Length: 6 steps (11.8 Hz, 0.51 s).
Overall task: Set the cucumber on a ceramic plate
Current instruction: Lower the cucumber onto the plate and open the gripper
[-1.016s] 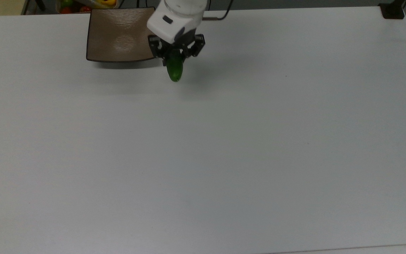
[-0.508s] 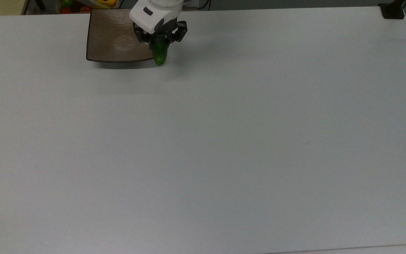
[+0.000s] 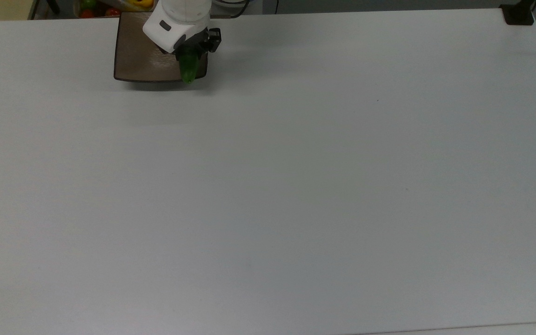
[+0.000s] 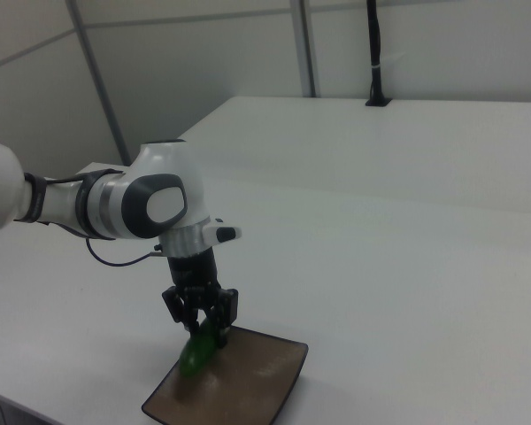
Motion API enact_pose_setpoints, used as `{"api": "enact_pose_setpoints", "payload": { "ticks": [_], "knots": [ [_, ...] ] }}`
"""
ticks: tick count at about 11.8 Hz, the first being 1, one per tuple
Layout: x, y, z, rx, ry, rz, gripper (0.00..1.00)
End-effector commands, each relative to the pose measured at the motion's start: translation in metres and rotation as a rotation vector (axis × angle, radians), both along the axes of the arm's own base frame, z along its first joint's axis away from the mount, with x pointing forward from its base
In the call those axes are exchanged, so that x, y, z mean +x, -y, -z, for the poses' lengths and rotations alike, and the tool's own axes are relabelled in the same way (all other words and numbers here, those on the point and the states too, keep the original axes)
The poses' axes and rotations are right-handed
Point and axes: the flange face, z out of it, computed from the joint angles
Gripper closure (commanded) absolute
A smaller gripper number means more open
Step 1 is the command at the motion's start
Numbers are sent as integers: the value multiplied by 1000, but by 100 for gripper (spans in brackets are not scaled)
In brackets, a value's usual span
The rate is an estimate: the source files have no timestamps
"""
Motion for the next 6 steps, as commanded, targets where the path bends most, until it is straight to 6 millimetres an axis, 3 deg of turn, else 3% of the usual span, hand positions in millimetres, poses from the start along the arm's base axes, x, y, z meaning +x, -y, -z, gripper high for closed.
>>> {"api": "enact_pose_setpoints", "payload": {
  "ticks": [1,4,6],
  "knots": [
    [-3,-1,0,20,-24,-3,1],
    [-2,-1,-1,21,-19,-3,0],
    [7,0,-19,22,14,4,0]
  ]
}}
